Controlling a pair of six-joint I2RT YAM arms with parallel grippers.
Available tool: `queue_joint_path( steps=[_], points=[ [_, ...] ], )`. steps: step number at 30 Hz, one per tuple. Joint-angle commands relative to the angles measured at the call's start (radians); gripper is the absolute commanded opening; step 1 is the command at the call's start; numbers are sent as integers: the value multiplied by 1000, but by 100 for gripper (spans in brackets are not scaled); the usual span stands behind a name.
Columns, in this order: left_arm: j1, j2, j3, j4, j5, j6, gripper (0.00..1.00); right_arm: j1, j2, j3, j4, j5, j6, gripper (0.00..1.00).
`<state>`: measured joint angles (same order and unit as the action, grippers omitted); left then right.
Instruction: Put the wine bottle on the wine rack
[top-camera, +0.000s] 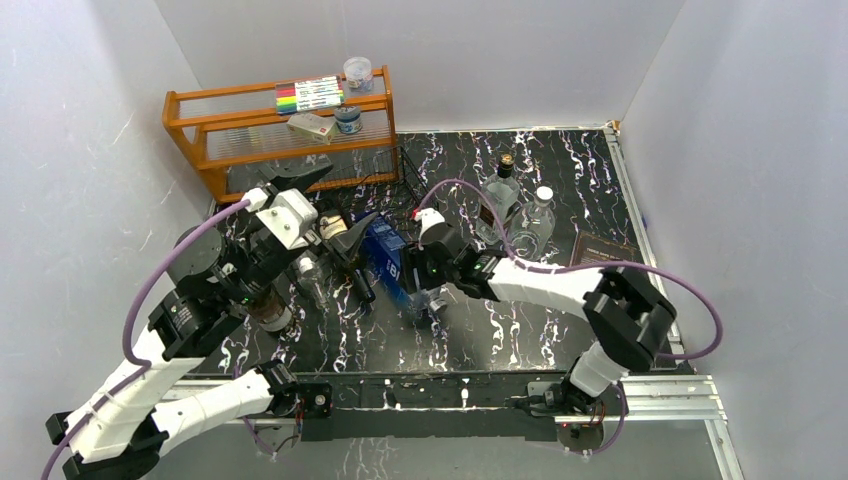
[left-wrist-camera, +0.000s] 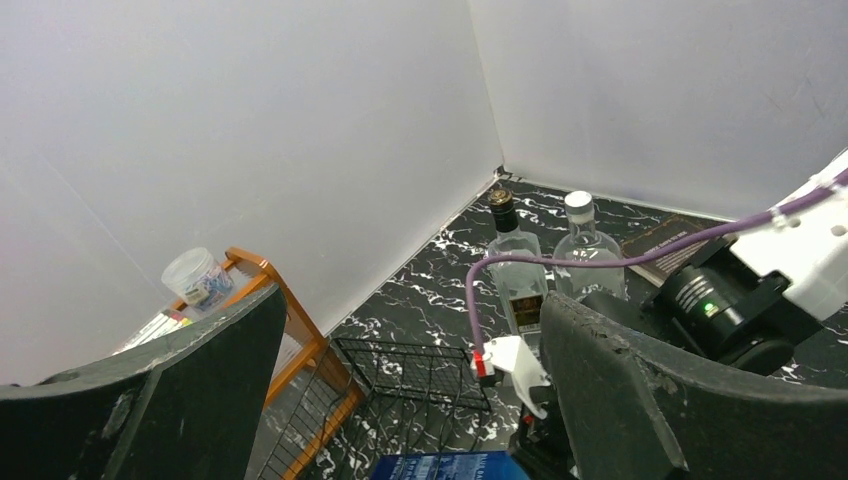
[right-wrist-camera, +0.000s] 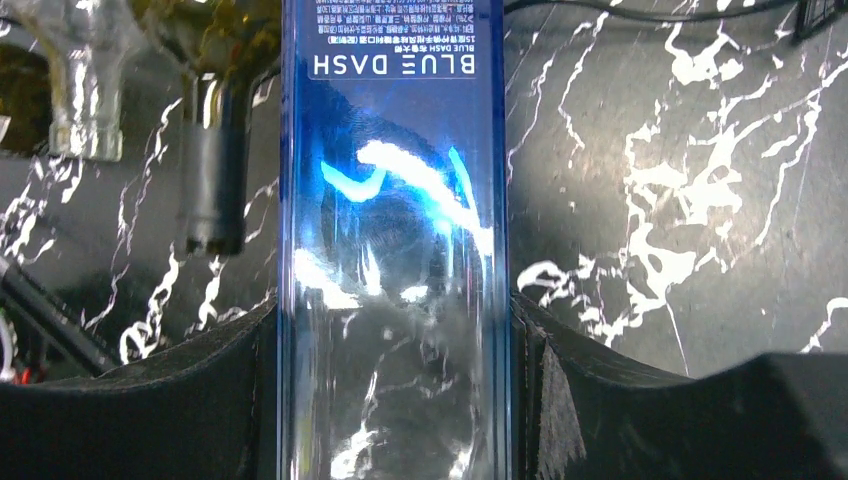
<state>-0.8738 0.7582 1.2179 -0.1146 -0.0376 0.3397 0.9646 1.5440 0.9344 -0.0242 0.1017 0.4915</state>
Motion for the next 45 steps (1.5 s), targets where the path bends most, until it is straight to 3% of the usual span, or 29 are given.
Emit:
queue_joint_path(
  steps=[1, 11, 20, 31, 36, 39, 45],
  points=[
    [-2, 1, 14, 4, -5, -6, 98, 1, 56, 138, 332, 119, 12, 0],
    [-2, -1, 18, -29, 6, -22, 98, 9, 236, 242, 447, 211, -18, 0],
    [-2, 11, 25, -51, 34, -18, 98, 11, 337, 284, 511, 146, -85, 1],
    [-1, 7, 13, -61, 48, -10, 98, 11, 345, 315, 444, 173, -43, 69],
    [-2, 11, 22, -77, 45, -7, 98, 9, 301, 315, 404, 172, -25, 92],
    [-1, 15, 27, -83, 40, -1, 98, 10, 250, 302, 372, 157, -25, 98],
    [-2, 12, 26, -86, 24, 6, 98, 8, 103, 242, 263, 160, -30, 98]
  ],
)
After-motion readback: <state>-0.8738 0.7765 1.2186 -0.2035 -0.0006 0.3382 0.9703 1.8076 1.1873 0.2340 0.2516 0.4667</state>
